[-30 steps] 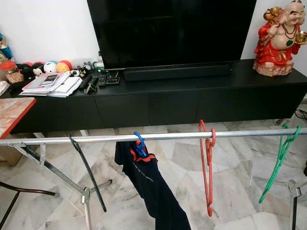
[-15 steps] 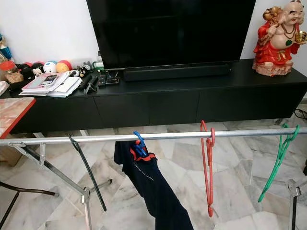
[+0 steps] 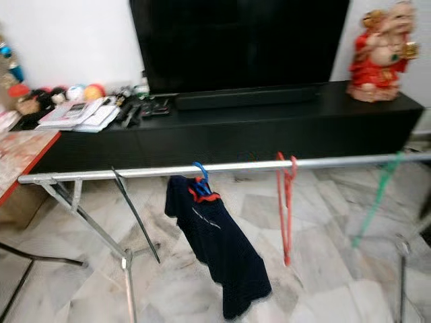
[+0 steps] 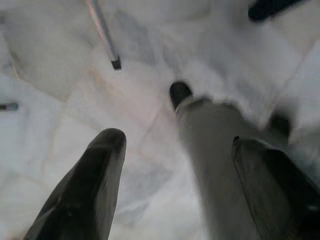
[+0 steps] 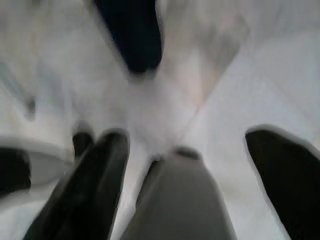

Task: Hang hanger

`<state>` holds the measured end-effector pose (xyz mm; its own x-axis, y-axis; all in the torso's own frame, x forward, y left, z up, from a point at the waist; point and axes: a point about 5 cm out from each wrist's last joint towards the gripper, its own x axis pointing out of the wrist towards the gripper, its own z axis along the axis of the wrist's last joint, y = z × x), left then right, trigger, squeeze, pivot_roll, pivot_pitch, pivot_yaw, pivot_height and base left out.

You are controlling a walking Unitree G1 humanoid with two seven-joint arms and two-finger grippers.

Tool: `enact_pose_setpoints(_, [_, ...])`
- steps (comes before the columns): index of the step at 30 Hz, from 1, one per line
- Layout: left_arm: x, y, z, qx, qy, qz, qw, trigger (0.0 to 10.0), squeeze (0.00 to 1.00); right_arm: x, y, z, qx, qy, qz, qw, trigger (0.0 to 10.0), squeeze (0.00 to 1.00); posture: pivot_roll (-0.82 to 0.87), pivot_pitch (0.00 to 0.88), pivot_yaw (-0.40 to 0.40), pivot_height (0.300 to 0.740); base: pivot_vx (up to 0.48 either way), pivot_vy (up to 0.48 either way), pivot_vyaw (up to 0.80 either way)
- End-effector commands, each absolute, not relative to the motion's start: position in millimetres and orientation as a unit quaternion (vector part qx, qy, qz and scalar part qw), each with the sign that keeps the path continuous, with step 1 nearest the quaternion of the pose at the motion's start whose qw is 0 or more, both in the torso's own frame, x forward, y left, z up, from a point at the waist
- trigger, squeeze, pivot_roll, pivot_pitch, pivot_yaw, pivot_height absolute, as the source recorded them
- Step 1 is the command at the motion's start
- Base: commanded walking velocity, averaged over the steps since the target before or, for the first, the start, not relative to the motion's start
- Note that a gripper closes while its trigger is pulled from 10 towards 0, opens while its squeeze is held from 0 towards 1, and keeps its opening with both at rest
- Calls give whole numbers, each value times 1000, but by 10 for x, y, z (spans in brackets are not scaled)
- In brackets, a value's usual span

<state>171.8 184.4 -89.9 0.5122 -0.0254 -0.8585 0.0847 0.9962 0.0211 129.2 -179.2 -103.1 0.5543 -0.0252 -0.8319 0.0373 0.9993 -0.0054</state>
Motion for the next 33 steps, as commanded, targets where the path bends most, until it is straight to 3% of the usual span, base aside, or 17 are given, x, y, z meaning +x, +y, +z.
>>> enact_pose_setpoints(1, [1516,1849,-985,24,522,-28,852,10000,0,1361,-1800,-1010,6,467,-17,884,10000,0,-5,33,61,740,-345,0,0])
enact_pose_setpoints(9, [1519,1842,-985,25,523,-31,852,10000,0,1358,-1816,-1010,6,467,-17,884,10000,0,-7,36,58,740,-340,0,0])
enact_pose_setpoints(20, [1519,1847,-985,29,522,-29,852,10000,0,1341,-1826,-1017,9,473,-22,881,10000,0,-9,35,57,740,0,0,0])
enact_pose_setpoints(26, [1519,1848,-985,29,523,-28,851,10000,0,1337,-1826,-1019,8,474,-22,880,10000,0,-10,35,58,740,0,0,-790])
enact_pose_setpoints(33, [1518,1843,-986,25,523,-27,852,10000,0,1347,-1837,-1012,0,470,-18,883,10000,0,-13,32,52,740,0,0,0])
